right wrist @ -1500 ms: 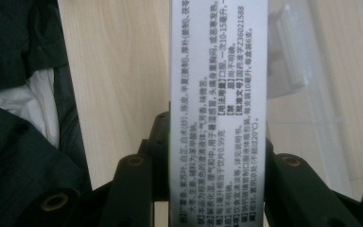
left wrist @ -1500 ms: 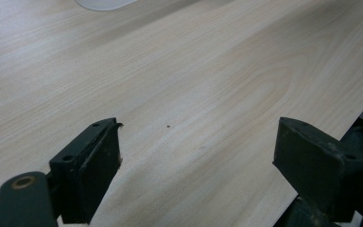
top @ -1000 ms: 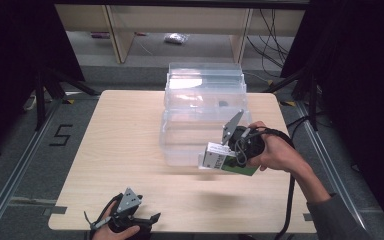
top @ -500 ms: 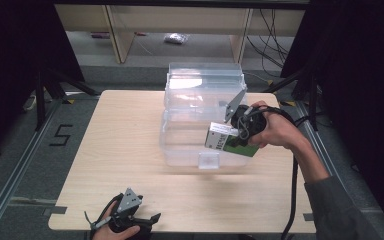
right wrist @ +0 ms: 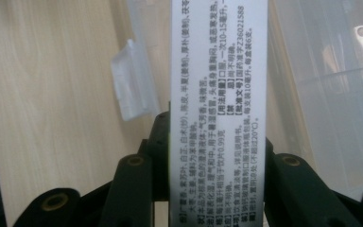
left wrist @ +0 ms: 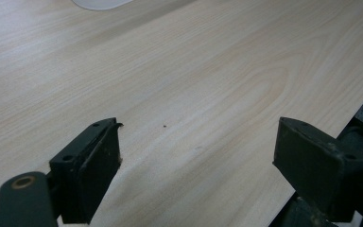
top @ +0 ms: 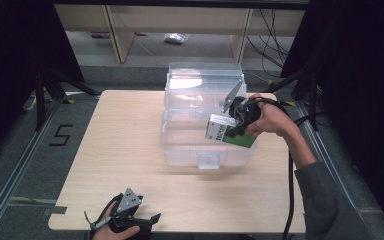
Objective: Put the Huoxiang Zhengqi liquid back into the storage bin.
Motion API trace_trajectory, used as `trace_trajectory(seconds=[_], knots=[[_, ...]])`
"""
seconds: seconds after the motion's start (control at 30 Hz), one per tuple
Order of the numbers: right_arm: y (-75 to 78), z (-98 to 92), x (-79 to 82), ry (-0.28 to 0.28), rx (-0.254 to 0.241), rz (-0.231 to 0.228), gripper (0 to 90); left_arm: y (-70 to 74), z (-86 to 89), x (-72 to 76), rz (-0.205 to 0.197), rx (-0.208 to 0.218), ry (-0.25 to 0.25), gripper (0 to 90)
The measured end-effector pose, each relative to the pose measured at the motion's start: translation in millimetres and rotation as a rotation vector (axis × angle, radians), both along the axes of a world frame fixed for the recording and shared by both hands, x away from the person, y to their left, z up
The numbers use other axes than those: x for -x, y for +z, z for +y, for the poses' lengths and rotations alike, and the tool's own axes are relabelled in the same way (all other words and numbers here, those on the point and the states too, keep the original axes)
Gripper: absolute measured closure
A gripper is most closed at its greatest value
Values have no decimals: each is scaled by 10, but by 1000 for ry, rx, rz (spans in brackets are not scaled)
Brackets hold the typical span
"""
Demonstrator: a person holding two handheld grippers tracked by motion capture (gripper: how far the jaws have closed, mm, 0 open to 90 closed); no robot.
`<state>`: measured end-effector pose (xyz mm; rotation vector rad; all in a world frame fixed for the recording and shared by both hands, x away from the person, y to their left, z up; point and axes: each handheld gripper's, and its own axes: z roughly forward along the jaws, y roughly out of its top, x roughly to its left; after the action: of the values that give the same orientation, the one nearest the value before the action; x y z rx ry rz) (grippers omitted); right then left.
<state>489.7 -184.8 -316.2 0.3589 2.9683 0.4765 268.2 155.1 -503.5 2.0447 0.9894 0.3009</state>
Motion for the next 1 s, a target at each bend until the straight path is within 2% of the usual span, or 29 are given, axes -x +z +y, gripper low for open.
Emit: trace_trajectory(seconds=[0.13,0.2,0.4,0.5,0.53,0.57,0.6,0.77,1.0], knots=[[-65,11,-78,2,3,2,650,3,-1,6,1,-1,0,148],[-86,6,-130,25,3,-11,650,5,1,7,3,-2,0,148],[-169,-11,-198,-5,13,11,650,2,2,5,3,1,-2,148],[-230,-10,-249,21,27,3,650,2,3,6,2,0,-1,148],[-253,-9,-250,6,32,9,650,1,3,5,3,0,0,148],[-270,-8,-281,42,25,0,650,0,1,5,3,3,1,148],[-286,-7,-275,22,30,7,649,0,1,6,3,3,1,148],[-348,-13,-297,1,49,13,649,-2,-2,4,3,3,-1,148],[-440,-19,-307,16,50,22,648,-1,0,6,0,4,-2,148]])
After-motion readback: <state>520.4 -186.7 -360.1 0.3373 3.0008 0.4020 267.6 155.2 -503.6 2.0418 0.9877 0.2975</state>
